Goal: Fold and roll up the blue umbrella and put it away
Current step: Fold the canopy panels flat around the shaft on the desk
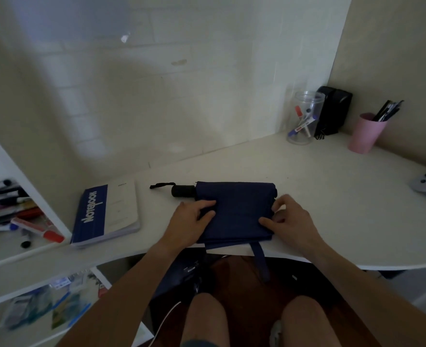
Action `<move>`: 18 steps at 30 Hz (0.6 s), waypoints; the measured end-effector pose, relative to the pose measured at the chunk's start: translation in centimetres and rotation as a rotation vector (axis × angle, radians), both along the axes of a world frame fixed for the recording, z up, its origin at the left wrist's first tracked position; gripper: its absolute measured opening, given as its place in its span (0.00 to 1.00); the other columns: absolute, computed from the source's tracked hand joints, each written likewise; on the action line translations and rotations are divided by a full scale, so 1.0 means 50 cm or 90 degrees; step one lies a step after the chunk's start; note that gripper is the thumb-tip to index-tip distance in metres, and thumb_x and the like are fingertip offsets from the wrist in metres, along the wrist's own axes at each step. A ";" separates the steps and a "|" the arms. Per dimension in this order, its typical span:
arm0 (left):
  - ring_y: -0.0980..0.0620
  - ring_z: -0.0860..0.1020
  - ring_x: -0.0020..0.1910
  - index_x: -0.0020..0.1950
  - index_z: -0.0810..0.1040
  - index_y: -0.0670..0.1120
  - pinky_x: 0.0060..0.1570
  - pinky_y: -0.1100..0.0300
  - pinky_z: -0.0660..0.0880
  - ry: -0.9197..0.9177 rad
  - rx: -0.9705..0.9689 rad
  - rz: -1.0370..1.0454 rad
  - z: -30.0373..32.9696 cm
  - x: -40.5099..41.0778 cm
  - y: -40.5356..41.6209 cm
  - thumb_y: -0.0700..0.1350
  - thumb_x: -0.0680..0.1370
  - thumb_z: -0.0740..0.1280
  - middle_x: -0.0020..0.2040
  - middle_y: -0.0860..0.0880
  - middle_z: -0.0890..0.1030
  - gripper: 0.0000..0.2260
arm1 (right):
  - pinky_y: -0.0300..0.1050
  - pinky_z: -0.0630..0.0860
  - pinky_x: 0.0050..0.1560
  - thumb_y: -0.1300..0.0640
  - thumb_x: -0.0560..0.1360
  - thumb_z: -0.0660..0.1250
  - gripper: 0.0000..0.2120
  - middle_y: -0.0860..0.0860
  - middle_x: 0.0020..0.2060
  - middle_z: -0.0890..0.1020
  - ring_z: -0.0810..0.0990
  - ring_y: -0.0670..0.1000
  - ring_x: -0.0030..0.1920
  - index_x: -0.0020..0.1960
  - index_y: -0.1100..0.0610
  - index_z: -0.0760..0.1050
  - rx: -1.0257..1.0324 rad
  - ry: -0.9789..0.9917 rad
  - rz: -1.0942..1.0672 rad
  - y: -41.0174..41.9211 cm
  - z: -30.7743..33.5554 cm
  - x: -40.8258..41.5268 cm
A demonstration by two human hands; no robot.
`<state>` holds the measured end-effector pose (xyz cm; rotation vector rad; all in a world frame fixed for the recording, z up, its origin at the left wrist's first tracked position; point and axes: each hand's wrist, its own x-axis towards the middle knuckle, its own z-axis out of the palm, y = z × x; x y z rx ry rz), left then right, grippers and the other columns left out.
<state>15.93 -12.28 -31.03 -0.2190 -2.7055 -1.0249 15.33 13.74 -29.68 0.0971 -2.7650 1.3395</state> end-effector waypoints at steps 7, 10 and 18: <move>0.50 0.76 0.55 0.76 0.71 0.51 0.73 0.42 0.63 -0.044 -0.085 -0.045 -0.009 0.003 -0.003 0.54 0.80 0.69 0.59 0.50 0.82 0.25 | 0.47 0.74 0.43 0.57 0.73 0.72 0.26 0.53 0.51 0.75 0.75 0.53 0.48 0.68 0.49 0.68 0.302 0.202 0.022 -0.018 0.003 0.015; 0.48 0.77 0.55 0.76 0.71 0.50 0.70 0.41 0.65 -0.030 -0.119 -0.048 -0.013 -0.003 -0.006 0.55 0.79 0.69 0.59 0.49 0.83 0.26 | 0.49 0.77 0.55 0.60 0.75 0.68 0.20 0.55 0.61 0.76 0.75 0.57 0.59 0.66 0.55 0.76 0.317 0.426 0.084 -0.077 0.023 0.015; 0.51 0.79 0.56 0.67 0.79 0.58 0.71 0.45 0.64 0.027 -0.344 -0.032 0.001 -0.005 -0.039 0.75 0.73 0.59 0.52 0.52 0.85 0.31 | 0.45 0.36 0.79 0.37 0.80 0.37 0.34 0.46 0.79 0.34 0.32 0.44 0.78 0.81 0.50 0.38 0.523 0.147 0.365 -0.059 -0.049 -0.015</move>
